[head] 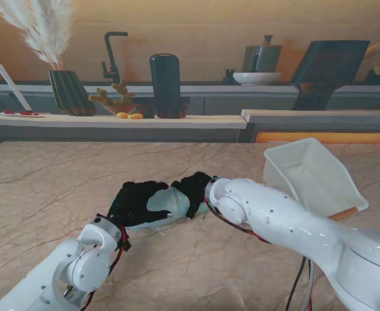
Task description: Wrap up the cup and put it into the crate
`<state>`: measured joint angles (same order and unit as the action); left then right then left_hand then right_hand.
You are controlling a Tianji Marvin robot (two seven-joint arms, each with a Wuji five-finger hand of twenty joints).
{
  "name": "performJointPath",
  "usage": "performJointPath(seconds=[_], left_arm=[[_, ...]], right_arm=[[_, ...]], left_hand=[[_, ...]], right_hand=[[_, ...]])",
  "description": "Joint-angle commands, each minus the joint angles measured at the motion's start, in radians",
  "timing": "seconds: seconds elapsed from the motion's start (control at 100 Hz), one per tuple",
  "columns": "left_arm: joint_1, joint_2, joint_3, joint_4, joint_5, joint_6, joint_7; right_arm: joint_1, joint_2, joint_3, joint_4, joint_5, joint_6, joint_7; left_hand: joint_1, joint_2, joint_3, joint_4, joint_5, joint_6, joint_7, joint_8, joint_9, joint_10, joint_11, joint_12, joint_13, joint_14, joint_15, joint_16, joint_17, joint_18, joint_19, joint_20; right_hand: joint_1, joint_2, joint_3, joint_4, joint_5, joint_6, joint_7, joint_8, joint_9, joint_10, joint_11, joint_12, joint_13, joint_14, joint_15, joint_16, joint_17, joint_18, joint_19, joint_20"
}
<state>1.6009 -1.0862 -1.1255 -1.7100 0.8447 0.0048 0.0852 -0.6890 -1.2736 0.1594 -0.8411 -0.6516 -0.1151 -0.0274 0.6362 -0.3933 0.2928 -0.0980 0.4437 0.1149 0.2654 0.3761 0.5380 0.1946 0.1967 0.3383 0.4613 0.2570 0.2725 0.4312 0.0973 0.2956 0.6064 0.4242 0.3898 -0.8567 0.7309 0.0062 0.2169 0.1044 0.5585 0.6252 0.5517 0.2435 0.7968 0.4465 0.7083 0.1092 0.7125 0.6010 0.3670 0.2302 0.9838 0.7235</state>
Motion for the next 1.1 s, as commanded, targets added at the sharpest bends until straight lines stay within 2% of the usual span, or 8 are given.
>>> performJointPath(seconds=[0.0, 0.05, 0.12, 0.21, 0.24, 0.57, 0.83, 1.09], left_arm=[[0.014, -0.007, -0.001, 0.002, -0.005, 0.003, -0.005], [0.016, -0.008, -0.001, 0.003, -0.006, 0.002, 0.003], [0.024, -0.006, -0.007, -0.005, -0.002, -0.005, -0.004], [0.033, -0.006, -0.012, -0.012, 0.014, -0.022, 0.014], [0.038, -0.006, -0.015, -0.017, 0.019, -0.027, 0.018], [0.043, 0.007, 0.003, -0.035, 0.089, -0.089, 0.009], [-0.022, 0.024, 0.099, -0.008, 0.175, -0.060, -0.036], [-0.106, 0.038, 0.192, 0.037, 0.227, 0.015, -0.132]], right_arm=[[-0.071, 0.004, -0.053, 0.059, -0.008, -0.010, 0.067], [-0.068, 0.000, -0.052, 0.068, 0.003, -0.023, 0.071], [-0.068, 0.001, -0.044, 0.069, 0.017, -0.041, 0.080], [-0.073, 0.018, -0.023, 0.037, 0.034, -0.048, 0.111], [-0.075, 0.029, -0.016, 0.017, 0.037, -0.049, 0.126], [-0.096, 0.133, 0.062, -0.172, 0.106, -0.049, 0.322], [-0.099, 0.144, 0.086, -0.201, 0.237, 0.021, 0.447], [-0.101, 0.161, 0.106, -0.221, 0.286, 0.034, 0.502]], left_hand=[[0.018, 0.016, 0.006, 0.039, 0.026, -0.019, -0.005, -0.002, 0.003, 0.008, -0.021, -0.013, 0.013, 0.017, -0.008, -0.008, 0.001, 0.019, -0.017, 0.015], [0.023, 0.015, 0.007, 0.039, 0.031, -0.018, -0.003, -0.001, 0.006, 0.011, -0.021, -0.012, 0.016, 0.020, -0.006, -0.008, 0.003, 0.021, -0.016, 0.016], [0.024, 0.021, 0.006, 0.039, 0.028, -0.021, -0.003, 0.000, 0.002, 0.007, -0.022, -0.012, 0.011, 0.015, -0.007, -0.008, -0.001, 0.015, -0.017, 0.016], [0.025, 0.022, 0.003, 0.039, 0.035, -0.024, 0.002, 0.003, 0.007, 0.008, -0.019, -0.011, 0.015, 0.016, -0.005, -0.007, 0.002, 0.018, -0.015, 0.017], [0.025, 0.022, 0.002, 0.038, 0.036, -0.025, 0.003, 0.004, 0.008, 0.007, -0.019, -0.010, 0.014, 0.015, -0.006, -0.007, 0.002, 0.018, -0.015, 0.017], [0.019, 0.014, 0.000, 0.038, 0.019, -0.032, -0.005, 0.002, -0.030, 0.008, -0.037, -0.018, -0.036, 0.004, -0.041, -0.026, -0.016, 0.001, -0.050, -0.002], [-0.006, 0.009, 0.015, 0.037, -0.005, -0.038, -0.009, -0.001, -0.065, 0.002, -0.046, -0.025, -0.072, -0.005, -0.067, -0.044, -0.034, 0.002, -0.121, -0.027], [-0.030, 0.002, 0.025, 0.039, -0.039, 0.022, -0.043, -0.022, -0.099, 0.007, -0.049, -0.027, -0.091, -0.007, -0.076, -0.048, -0.034, 0.006, -0.143, -0.020]], right_hand=[[0.227, 0.169, 0.188, 0.052, 0.225, -0.093, 0.081, -0.011, 0.099, -0.021, 0.028, 0.013, 0.157, 0.016, 0.185, 0.061, 0.047, -0.026, 0.129, 0.015], [0.311, 0.196, 0.224, 0.104, 0.342, -0.142, 0.149, -0.014, 0.213, -0.036, 0.021, -0.006, 0.213, 0.030, 0.196, 0.058, 0.085, -0.031, 0.197, 0.015], [0.424, 0.098, 0.418, 0.041, 0.455, -0.207, 0.293, -0.096, 0.357, -0.053, 0.007, -0.008, 0.292, 0.056, 0.232, 0.049, 0.137, -0.034, 0.277, 0.018], [0.471, 0.055, 0.581, 0.008, 0.550, -0.237, 0.345, 0.004, 0.416, -0.065, 0.067, 0.026, 0.336, 0.065, 0.325, 0.076, 0.171, -0.036, 0.339, 0.031], [0.471, 0.051, 0.601, 0.015, 0.557, -0.254, 0.357, 0.040, 0.418, -0.070, 0.085, 0.044, 0.338, 0.060, 0.355, 0.088, 0.170, -0.037, 0.361, -0.013], [0.480, 0.053, 0.608, 0.018, 0.595, -0.294, 0.386, 0.079, 0.398, -0.067, 0.107, 0.088, 0.303, 0.066, 0.410, 0.132, 0.130, -0.036, 0.371, -0.059], [0.488, 0.053, 0.610, 0.013, 0.601, -0.288, 0.391, 0.101, 0.384, -0.045, 0.118, 0.120, 0.292, 0.075, 0.440, 0.158, 0.114, -0.029, 0.375, -0.048], [0.494, 0.054, 0.607, 0.004, 0.602, -0.285, 0.388, 0.110, 0.379, -0.044, 0.116, 0.125, 0.283, 0.079, 0.440, 0.159, 0.102, -0.029, 0.365, -0.051]])
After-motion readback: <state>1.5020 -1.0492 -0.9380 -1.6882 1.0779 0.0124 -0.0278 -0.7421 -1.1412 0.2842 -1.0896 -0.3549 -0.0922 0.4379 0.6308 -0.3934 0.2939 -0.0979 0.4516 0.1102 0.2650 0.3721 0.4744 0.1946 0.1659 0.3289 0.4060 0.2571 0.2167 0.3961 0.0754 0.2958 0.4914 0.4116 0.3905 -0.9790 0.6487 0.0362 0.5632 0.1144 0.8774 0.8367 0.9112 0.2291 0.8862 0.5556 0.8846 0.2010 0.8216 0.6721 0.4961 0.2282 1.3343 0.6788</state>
